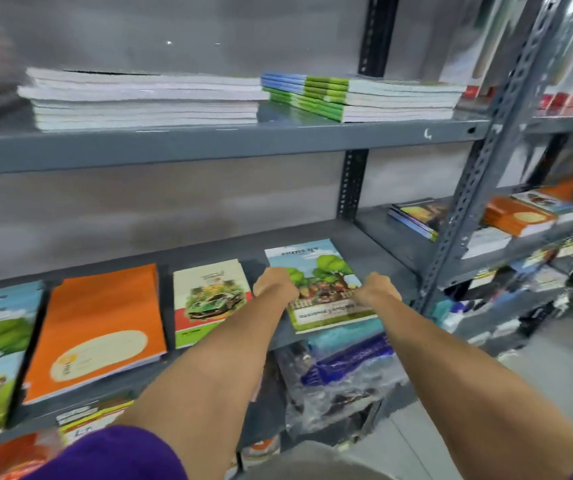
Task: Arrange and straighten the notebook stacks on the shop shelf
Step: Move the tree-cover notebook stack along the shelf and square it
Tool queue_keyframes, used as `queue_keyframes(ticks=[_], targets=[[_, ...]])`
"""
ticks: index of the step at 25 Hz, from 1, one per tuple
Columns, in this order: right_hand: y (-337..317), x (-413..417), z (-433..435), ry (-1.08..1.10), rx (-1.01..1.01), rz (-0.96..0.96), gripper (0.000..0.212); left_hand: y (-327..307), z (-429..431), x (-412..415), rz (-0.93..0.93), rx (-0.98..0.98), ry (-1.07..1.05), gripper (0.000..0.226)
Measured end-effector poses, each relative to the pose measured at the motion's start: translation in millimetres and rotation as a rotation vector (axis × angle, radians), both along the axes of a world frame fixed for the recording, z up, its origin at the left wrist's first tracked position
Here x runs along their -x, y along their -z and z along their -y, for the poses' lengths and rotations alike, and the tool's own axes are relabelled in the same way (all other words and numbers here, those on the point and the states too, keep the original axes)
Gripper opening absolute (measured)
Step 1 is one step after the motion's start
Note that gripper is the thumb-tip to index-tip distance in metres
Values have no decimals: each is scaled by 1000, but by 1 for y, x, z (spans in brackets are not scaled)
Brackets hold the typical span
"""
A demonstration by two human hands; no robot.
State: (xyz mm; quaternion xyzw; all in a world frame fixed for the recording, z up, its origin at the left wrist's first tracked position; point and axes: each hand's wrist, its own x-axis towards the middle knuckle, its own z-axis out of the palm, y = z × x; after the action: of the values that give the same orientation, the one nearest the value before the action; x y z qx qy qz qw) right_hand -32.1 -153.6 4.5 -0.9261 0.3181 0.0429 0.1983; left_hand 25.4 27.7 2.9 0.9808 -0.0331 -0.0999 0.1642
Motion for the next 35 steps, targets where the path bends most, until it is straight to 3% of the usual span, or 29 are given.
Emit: queue_keyframes(ticks=[3, 7, 12, 15, 23, 30, 35], targets=[[19, -5, 25, -11, -88, -71, 25, 19, 30, -5, -120, 32, -41, 24], [31, -18, 49, 119, -358, 56, 22, 28, 40, -19, -171, 169, -169, 29], [4, -38, 40, 54, -204, 271, 30, 5, 30, -28, 3, 336, -275, 31], [-19, -50, 13, -7, -218, 391, 30, -30, 4, -37, 87, 390, -281, 34], [-41, -50, -189, -274, -362, 475, 38, -53, -220, -7, 229, 333, -498, 28], [-34, -10, -387, -577, -291, 425, 32, -42, -425, 61, 322, 129, -619, 23], [-17, 16, -472, -692, -184, 334, 24, -16, -513, 100, 268, 80, -628, 21]])
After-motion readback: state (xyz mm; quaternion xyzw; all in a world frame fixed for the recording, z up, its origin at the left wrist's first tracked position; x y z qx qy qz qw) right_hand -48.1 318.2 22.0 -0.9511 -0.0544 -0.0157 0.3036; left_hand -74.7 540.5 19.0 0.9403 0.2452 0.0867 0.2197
